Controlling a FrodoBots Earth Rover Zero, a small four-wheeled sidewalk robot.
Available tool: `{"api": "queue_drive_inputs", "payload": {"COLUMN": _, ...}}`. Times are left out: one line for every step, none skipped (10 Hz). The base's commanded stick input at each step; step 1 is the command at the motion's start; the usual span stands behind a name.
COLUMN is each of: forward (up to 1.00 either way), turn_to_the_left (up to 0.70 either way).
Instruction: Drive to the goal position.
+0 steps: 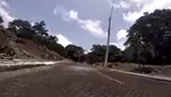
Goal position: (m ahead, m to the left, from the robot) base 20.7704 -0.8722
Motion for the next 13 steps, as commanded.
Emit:
{"api": "queue_drive_inputs", "payload": {"forward": 0.7, "turn_to_the_left": 0.0}}
{"api": "queue_drive_inputs", "payload": {"forward": 0.7, "turn_to_the_left": 0.0}}
{"api": "queue_drive_inputs", "payload": {"forward": 0.7, "turn_to_the_left": 0.0}}
{"api": "queue_drive_inputs", "payload": {"forward": 0.7, "turn_to_the_left": 0.0}}
{"api": "queue_drive_inputs", "payload": {"forward": 0.7, "turn_to_the_left": 0.0}}
{"api": "queue_drive_inputs", "payload": {"forward": 0.7, "turn_to_the_left": 0.0}}
{"api": "queue_drive_inputs", "payload": {"forward": 0.7, "turn_to_the_left": 0.0}}
{"api": "queue_drive_inputs", "payload": {"forward": 0.7, "turn_to_the_left": 0.0}}
{"api": "queue_drive_inputs", "payload": {"forward": 0.7, "turn_to_the_left": 0.0}}
{"api": "queue_drive_inputs", "payload": {"forward": 0.7, "turn_to_the_left": 0.0}}
{"api": "queue_drive_inputs", "payload": {"forward": 0.7, "turn_to_the_left": 0.0}}
{"api": "queue_drive_inputs", "payload": {"forward": 0.7, "turn_to_the_left": 0.0}}
{"api": "queue_drive_inputs", "payload": {"forward": 0.7, "turn_to_the_left": 0.0}}
